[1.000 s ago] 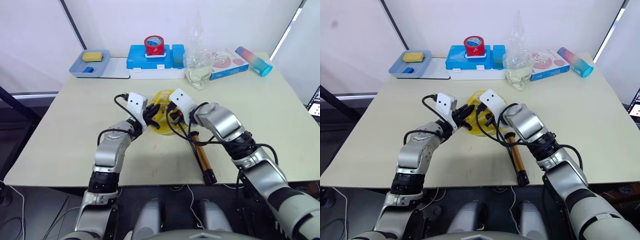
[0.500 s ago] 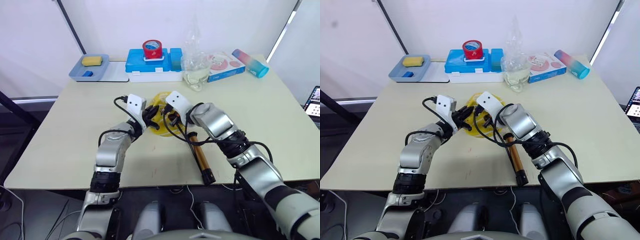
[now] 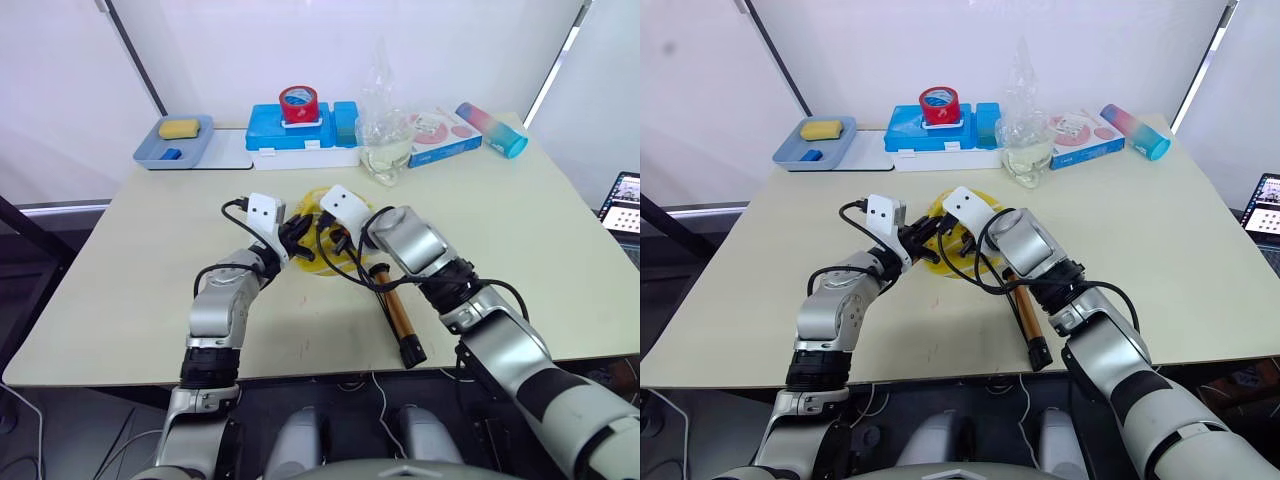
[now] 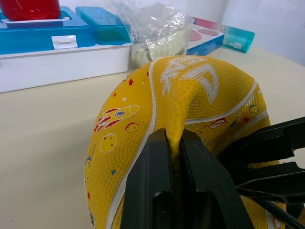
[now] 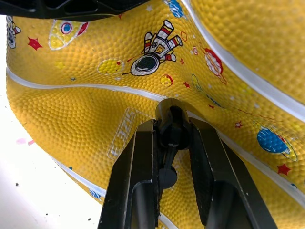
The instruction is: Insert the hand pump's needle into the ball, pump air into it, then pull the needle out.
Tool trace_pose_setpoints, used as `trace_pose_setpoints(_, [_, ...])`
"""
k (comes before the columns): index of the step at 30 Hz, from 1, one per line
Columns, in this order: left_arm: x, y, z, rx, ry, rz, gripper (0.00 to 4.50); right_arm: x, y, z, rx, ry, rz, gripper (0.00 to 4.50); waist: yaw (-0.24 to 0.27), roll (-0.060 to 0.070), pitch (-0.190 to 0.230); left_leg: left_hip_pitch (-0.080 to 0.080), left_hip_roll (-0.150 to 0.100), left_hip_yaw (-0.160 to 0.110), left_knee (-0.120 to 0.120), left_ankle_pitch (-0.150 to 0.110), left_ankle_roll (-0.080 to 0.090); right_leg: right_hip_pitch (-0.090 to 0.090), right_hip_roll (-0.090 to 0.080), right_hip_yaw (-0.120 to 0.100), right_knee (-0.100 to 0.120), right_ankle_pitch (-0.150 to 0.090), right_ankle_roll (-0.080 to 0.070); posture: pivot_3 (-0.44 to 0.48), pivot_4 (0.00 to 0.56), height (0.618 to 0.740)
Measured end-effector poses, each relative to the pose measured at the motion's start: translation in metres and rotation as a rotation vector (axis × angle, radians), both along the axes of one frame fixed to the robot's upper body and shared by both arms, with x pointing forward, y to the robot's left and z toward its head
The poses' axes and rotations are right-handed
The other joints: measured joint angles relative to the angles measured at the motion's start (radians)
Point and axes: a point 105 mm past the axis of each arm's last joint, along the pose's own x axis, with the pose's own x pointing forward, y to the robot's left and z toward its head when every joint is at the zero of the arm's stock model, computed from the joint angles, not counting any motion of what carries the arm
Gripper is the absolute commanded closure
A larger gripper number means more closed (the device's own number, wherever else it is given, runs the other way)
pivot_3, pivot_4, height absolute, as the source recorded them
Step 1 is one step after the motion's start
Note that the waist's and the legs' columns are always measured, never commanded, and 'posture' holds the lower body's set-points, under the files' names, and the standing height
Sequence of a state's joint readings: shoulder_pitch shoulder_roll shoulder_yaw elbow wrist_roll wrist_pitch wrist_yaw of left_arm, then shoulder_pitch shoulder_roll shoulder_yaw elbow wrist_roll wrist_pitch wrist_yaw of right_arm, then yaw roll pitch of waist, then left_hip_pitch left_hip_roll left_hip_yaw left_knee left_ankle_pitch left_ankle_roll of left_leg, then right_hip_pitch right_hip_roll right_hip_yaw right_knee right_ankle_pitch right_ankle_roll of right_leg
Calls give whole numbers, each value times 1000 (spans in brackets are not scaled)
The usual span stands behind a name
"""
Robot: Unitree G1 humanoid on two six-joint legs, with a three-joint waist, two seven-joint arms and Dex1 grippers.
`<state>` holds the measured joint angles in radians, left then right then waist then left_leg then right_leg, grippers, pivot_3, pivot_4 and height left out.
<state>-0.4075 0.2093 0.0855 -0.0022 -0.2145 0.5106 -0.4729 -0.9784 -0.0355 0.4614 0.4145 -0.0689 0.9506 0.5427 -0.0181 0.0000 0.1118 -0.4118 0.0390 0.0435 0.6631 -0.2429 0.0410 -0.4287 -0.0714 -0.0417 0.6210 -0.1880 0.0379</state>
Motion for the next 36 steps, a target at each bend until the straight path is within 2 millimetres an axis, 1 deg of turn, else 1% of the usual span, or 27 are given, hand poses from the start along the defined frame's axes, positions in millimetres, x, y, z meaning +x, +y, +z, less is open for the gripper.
trace_pose_setpoints(6, [0,1,-1,-28,10,-3,4500,2,3,-3,-28,-4,16,4141,-1,1,-1,0,0,0,0,0,0,0,-1,0,0,0,0,0,150,739])
trace_pose_setpoints(13, [0,3,-3,-45,22,-1,4500,6,6,-11,-62,-12,32,4141,-2,1,-4,3,0,1,-4,0,0,0,-1,-1,0,0,0,0,150,739])
trace_pose_setpoints(15, [0,4,-4,-47,27,1,4500,7,7,-13,-74,-17,36,4141,-2,1,-5,5,0,2,-6,0,0,0,-2,-1,0,0,0,0,150,739])
trace_pose_setpoints(18, [0,5,-7,-47,39,5,4500,8,9,-18,-84,-13,42,4141,-2,0,-6,16,-1,3,-12,0,0,6,-6,-3,-2,-1,-1,0,150,739])
trace_pose_setpoints(20, [0,5,-8,-47,40,5,4500,9,10,-19,-91,-20,47,4141,-2,0,-6,17,-1,2,-13,0,-1,7,-11,-7,-3,-1,-1,0,150,739])
trace_pose_setpoints(22, [-1,5,-8,-48,42,7,4500,9,11,-21,-91,-16,48,4141,-3,1,-6,17,-1,2,-14,0,-1,7,-17,-15,-3,-1,-1,0,150,739])
trace_pose_setpoints(27, [-1,6,-10,-48,46,8,4500,9,11,-23,-88,-17,53,4141,-3,2,-7,21,0,1,-15,-1,-1,10,-25,-26,-3,-1,-1,0,150,739])
trace_pose_setpoints(30, [-1,6,-10,-48,45,8,4500,10,11,-23,-78,-21,52,4141,-3,2,-7,21,0,1,-15,-1,-1,10,-33,-38,-3,-1,-1,0,150,739])
trace_pose_setpoints(32, [0,5,-9,-49,41,3,4500,10,8,-21,-30,-14,35,4141,-1,3,-6,19,0,0,-15,-1,-2,10,-36,-45,-4,-1,-1,0,150,739])
trace_pose_setpoints(36, [1,3,-4,-44,22,-26,4500,9,1,-14,40,-12,5,4141,5,4,1,16,0,-2,-15,-1,-2,10,-36,-54,-5,-1,-1,0,150,739])
